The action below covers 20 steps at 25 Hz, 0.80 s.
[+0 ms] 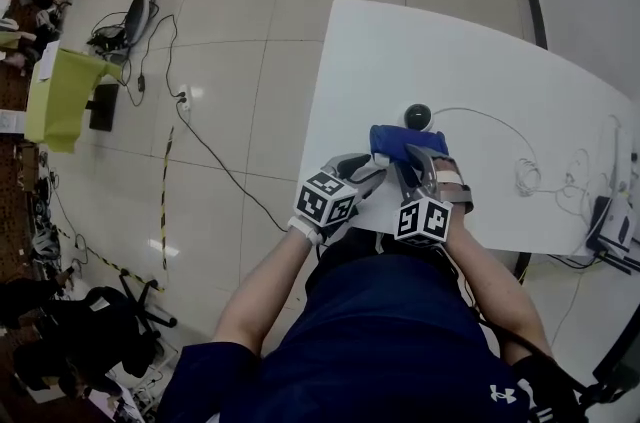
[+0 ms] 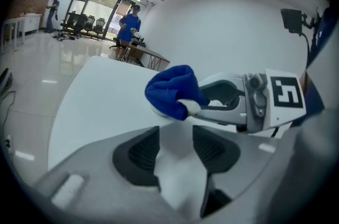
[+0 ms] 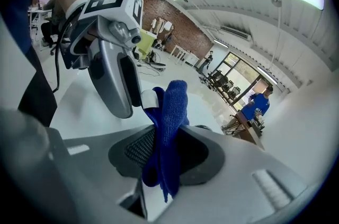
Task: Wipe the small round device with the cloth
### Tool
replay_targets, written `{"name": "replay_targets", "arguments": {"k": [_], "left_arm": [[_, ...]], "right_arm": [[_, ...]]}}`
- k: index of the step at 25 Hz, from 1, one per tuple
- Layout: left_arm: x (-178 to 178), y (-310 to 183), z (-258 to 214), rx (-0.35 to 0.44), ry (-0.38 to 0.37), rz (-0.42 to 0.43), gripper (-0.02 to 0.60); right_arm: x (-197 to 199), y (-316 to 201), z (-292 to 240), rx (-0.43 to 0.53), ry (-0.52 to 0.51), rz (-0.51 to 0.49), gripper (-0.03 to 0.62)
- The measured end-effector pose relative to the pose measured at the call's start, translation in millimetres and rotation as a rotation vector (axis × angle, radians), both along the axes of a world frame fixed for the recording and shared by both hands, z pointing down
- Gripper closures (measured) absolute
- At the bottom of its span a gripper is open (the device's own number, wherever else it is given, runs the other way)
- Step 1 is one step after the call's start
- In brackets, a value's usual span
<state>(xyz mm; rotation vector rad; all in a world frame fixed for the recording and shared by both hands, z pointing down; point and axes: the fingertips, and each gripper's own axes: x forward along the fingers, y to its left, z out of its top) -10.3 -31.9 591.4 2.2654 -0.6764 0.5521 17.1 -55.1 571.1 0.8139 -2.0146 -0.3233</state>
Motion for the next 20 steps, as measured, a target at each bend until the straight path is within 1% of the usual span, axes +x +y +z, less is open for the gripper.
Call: {"name": "replay_targets", "arguments": {"k": [4, 7, 10, 12, 16, 20], "left_arm": [[6.6, 2.3, 3.6, -0.020, -0.005, 0.025, 0.384], [7.6, 3.9, 2.2, -0.032, 0.006, 0.014, 0.384], [3.9, 5.4, 2.3, -0.030, 0.004, -0.007, 0.384], [1.0, 4.8, 2.4, -0.027, 0.004, -0.026, 0.385], [-1.4, 3.2, -2.0, -0.013, 0.016, -0.056, 0.385], [0.7, 5.7, -10.0, 0.002, 0.037, -0.066, 0.385]], "right_arm": [[2.4, 1.2, 31.9, -0.067, 0.018, 0.002, 0.471], [6.3, -2.1, 46.0, -0.081, 0.052, -0.018, 0.471], [5.2, -2.5, 49.7, -0.102, 0.050, -0.021, 0.471], [7.1, -4.5, 45.9, -0.105, 0.036, -0.003, 0.471], [11.9, -10.4, 21.4, -0.114, -0.051, 0.065, 0.471], [18.1, -19.3, -19.3, -0.151, -0.215, 0.166, 0.471]]}}
